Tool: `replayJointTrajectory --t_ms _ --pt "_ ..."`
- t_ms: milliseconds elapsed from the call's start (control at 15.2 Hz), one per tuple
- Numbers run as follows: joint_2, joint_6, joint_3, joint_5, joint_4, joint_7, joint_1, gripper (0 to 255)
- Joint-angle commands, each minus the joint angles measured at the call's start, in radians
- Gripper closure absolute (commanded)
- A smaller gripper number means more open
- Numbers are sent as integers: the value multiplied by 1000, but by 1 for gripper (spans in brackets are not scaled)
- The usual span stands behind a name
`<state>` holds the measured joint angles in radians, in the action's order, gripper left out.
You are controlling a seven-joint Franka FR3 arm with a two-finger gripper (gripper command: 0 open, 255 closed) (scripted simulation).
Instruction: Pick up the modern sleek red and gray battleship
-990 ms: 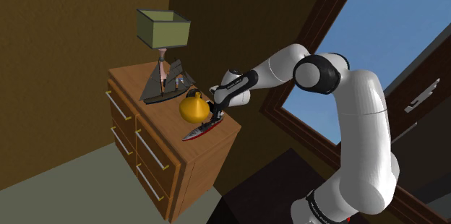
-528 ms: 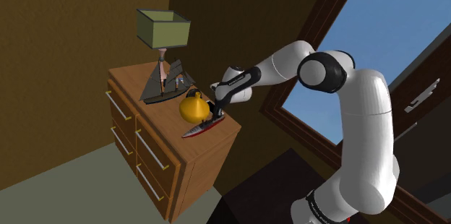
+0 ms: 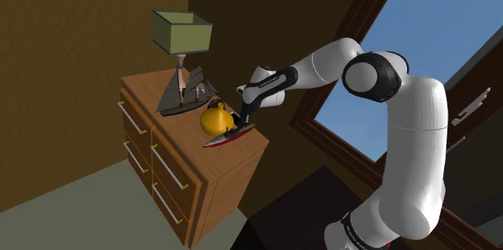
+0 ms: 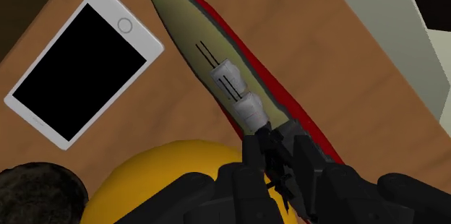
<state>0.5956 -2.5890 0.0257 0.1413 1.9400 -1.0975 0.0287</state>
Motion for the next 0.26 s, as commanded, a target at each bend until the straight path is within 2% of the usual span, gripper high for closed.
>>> replayJointTrajectory --t_ms 0,198 --pt "-22 21 2 -3 1 2 1 255" --pt "-35 31 4 -4 3 4 1 255"
